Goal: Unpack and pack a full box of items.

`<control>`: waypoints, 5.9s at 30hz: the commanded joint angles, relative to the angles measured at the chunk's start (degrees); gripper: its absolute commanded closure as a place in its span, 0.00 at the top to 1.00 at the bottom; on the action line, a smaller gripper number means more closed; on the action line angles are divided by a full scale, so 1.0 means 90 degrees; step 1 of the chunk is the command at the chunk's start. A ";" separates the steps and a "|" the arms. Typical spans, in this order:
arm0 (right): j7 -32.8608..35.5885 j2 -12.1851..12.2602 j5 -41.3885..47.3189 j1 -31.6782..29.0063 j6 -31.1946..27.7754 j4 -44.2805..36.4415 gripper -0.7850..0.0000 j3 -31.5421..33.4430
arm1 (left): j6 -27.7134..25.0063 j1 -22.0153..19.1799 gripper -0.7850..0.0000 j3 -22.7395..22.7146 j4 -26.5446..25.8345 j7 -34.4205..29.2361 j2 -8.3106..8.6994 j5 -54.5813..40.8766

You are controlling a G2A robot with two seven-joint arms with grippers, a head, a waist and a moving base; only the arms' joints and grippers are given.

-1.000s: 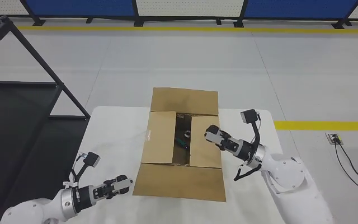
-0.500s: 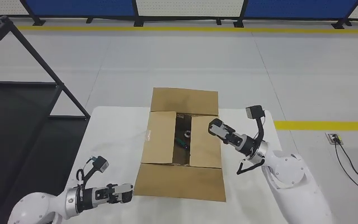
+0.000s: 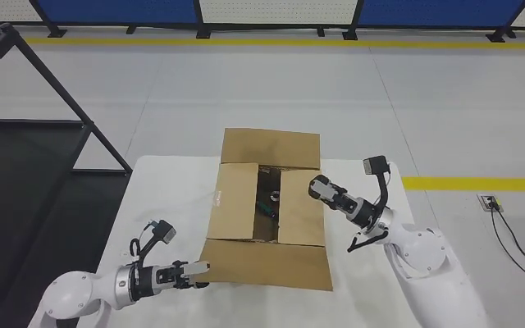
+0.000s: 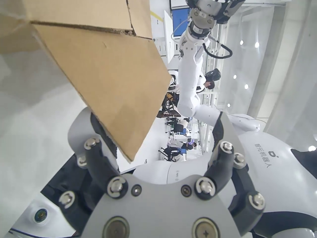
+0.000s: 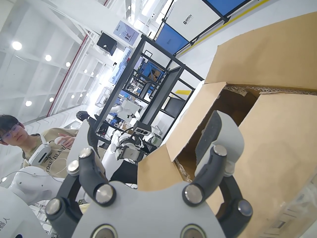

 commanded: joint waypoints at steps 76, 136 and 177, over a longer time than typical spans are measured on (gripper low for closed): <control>-0.1130 -0.0515 0.0357 0.2941 0.1104 0.4723 1.00 -0.1142 | 0.0751 -0.1953 1.00 0.1429 0.0987 0.2787 0.0088 -0.0306; 0.1632 -0.0237 0.1227 0.1703 -0.0549 0.2623 1.00 -0.0013 | 0.1166 -0.2154 1.00 0.1869 0.0927 0.3655 0.0060 -0.0419; 0.1847 -0.0054 0.1835 0.1281 0.2277 0.1718 1.00 -0.0168 | 0.1240 -0.2097 1.00 0.1991 0.0778 0.4500 -0.0052 -0.0516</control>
